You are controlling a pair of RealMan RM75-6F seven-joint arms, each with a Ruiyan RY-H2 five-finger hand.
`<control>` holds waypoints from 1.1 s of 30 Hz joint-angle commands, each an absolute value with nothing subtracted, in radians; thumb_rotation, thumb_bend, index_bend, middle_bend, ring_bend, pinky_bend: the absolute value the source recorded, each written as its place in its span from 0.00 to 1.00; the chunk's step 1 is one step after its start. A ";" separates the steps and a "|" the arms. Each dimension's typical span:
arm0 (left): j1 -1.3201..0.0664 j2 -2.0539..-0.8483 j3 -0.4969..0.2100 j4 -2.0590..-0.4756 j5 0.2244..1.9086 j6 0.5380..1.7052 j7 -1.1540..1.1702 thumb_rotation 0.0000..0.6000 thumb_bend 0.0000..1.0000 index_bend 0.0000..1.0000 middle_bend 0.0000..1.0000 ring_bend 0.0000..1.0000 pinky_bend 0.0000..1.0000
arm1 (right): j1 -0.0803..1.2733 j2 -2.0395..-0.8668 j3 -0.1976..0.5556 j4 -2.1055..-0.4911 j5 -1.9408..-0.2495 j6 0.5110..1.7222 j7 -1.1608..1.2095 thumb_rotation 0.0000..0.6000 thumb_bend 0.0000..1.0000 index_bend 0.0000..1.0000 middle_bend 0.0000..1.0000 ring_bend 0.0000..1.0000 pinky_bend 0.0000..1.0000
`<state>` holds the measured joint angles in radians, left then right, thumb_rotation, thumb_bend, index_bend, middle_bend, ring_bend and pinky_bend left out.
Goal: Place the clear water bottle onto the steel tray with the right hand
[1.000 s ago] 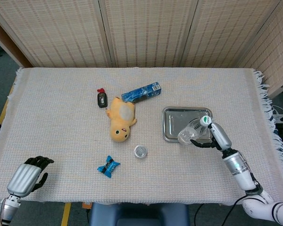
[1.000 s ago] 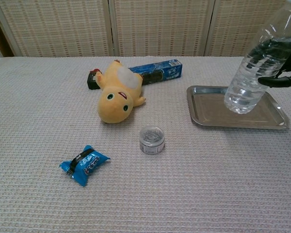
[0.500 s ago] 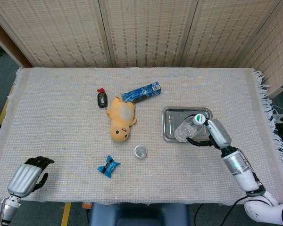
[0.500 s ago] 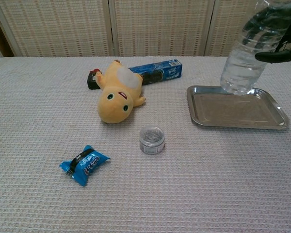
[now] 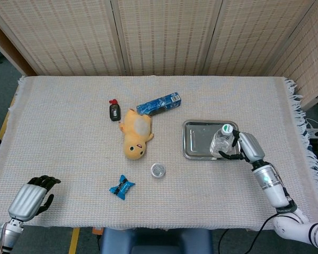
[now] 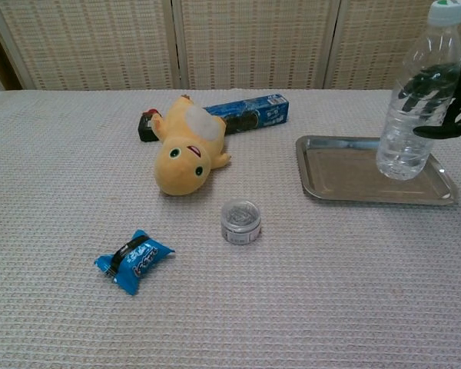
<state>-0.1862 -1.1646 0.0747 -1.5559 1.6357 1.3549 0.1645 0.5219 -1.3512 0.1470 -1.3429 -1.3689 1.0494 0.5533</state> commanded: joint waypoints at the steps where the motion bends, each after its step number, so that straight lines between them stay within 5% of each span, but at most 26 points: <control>1: -0.186 -1.164 0.074 -1.557 1.634 1.354 0.161 1.00 0.53 0.31 0.30 0.24 0.33 | 0.524 -1.343 0.159 -1.369 -1.389 1.080 0.559 1.00 0.04 0.86 0.57 0.42 0.53; 14: -0.187 -1.163 0.076 -1.557 1.636 1.353 0.161 1.00 0.53 0.31 0.31 0.24 0.33 | 0.489 -1.206 0.215 -1.583 -1.398 1.192 0.480 1.00 0.04 0.86 0.57 0.42 0.53; 24: -0.190 -1.168 0.077 -1.558 1.632 1.343 0.178 1.00 0.53 0.30 0.31 0.24 0.33 | 0.561 -1.406 0.178 -1.174 -1.384 1.008 0.710 1.00 0.04 0.86 0.57 0.42 0.53; 33: -0.191 -1.170 0.077 -1.557 1.628 1.338 0.180 1.00 0.53 0.30 0.31 0.24 0.33 | 0.619 -1.595 0.144 -0.802 -1.461 0.989 0.927 1.00 0.04 0.86 0.57 0.42 0.53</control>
<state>-0.1911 -1.1701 0.0767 -1.5574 1.6277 1.3382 0.1803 0.5889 -1.5217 0.1639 -0.8992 -1.4278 1.0075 0.8461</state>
